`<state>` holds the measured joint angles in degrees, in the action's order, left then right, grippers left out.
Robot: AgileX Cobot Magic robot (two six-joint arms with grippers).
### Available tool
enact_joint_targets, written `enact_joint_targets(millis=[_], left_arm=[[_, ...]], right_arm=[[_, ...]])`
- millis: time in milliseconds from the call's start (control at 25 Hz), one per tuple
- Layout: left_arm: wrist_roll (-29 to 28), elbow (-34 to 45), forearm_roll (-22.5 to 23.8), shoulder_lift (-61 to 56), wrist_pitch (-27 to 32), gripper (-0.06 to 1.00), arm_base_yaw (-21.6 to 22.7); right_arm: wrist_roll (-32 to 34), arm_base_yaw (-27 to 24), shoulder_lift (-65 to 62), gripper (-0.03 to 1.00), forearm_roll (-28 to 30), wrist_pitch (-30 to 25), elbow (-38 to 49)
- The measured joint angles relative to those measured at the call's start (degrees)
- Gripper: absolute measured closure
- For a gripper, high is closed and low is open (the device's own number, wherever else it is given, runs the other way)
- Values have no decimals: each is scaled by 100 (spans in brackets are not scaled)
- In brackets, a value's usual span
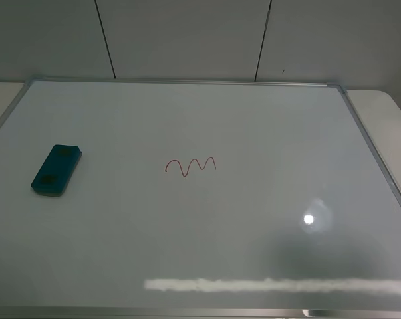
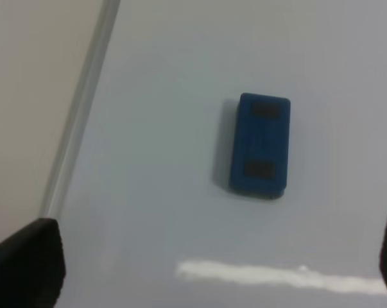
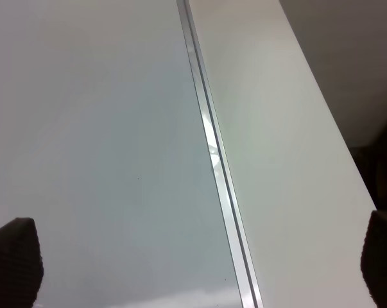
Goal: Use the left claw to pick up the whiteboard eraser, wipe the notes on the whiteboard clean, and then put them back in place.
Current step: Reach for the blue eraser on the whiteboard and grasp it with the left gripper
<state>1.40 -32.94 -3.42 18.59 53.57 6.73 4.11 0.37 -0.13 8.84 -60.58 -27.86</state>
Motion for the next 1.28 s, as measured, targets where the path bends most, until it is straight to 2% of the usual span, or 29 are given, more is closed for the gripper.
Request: enact_joint_targets(millis=[240,800,1080,1280], left_arm=[[408,-367,-17,1536,-141,-5,0],[369,-598,-132,4359,-217,-5,0],[369,-1048,-144,5438,-301,-5,0],[224,-1262,-107,6057,-324,-5,-239]], right_arm=[[0,0,0,-2,0,0,0],[0,0,0,-2,0,0,0],[0,0,0,-2,0,0,0],[0,0,0,-2,0,0,0]])
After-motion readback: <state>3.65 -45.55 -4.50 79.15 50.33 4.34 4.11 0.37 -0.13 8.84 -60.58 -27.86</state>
